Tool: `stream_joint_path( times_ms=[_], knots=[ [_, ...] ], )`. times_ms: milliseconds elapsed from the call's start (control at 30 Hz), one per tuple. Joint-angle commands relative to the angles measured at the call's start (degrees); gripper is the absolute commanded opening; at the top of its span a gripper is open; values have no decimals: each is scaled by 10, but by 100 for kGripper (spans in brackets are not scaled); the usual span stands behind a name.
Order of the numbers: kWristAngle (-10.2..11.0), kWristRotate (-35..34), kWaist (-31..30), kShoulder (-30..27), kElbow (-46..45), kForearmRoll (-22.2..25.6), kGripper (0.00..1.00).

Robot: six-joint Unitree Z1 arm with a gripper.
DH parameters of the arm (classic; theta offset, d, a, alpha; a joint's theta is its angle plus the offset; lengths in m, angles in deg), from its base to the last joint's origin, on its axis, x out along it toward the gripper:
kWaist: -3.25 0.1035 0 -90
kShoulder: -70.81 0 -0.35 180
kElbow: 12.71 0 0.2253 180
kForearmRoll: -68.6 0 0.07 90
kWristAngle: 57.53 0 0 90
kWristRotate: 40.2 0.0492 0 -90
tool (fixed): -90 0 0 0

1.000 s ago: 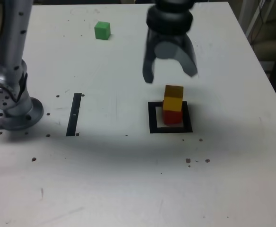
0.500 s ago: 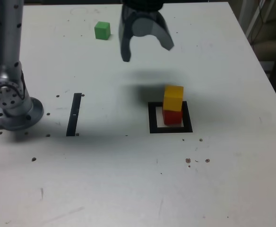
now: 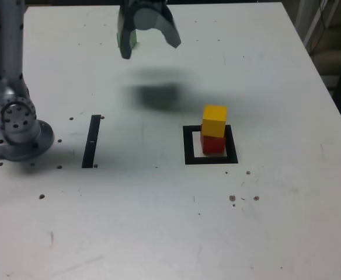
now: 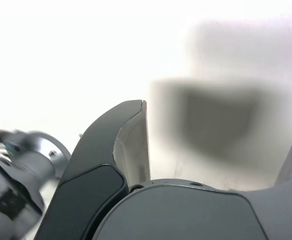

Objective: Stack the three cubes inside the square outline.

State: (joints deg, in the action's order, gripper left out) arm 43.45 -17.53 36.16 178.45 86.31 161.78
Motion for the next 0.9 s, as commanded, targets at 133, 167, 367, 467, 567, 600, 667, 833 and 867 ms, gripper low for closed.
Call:
stream_joint_path(
  times_ms=[133, 167, 367, 467, 567, 600, 667, 833, 867],
  knots=[
    [52, 68, 58, -1, 9, -2, 99],
    [58, 89, 68, 2, 13, -3, 99],
    [66, 200, 111, 28, 52, 2, 100],
    [71, 231, 131, 50, 73, 3, 99],
    [75, 260, 153, 73, 95, -3, 99],
    [76, 270, 161, 80, 104, -4, 99],
    [77, 291, 176, 94, 120, -7, 99],
    [77, 340, 215, 129, 156, -7, 99],
    [77, 347, 222, 135, 161, -7, 98]
  ],
)
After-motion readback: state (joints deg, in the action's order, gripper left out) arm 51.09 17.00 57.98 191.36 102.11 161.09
